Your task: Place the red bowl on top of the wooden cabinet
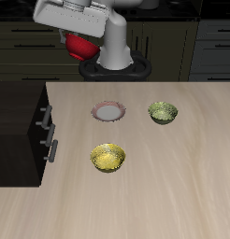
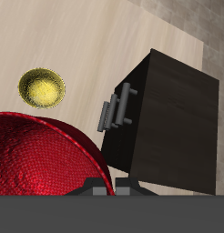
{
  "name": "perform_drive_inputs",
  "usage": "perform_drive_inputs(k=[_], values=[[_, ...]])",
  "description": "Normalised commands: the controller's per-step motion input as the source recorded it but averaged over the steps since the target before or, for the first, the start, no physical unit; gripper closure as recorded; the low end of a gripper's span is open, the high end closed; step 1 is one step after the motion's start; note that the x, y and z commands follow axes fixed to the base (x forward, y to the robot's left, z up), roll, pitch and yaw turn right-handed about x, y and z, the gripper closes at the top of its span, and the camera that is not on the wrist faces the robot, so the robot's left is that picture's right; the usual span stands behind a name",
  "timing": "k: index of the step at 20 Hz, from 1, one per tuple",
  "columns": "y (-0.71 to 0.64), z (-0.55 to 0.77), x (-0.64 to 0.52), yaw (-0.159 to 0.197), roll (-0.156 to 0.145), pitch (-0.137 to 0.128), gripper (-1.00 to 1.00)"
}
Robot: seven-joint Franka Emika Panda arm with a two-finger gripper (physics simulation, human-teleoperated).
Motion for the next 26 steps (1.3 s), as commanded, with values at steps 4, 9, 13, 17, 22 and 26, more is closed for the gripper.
perform_drive_inputs(k=[4,9,13,17,22,26], values=[[-0.09,0.03,0.04,0.009,-0.019,-0.005,1.0],[-0.2,0.05,0.0,0.006,-0.01,-0.005,1.0],[-0.18,0.03,-0.05,-0.007,-0.034,0.003,1.0],[-0.21,-0.01,-0.01,-0.011,-0.076,0.008,1.0],[-0.06,0.0,0.02,0.009,-0.053,-0.008,1.0],[-0.01,0.0,0.01,0.009,-0.037,0.004,1.0]])
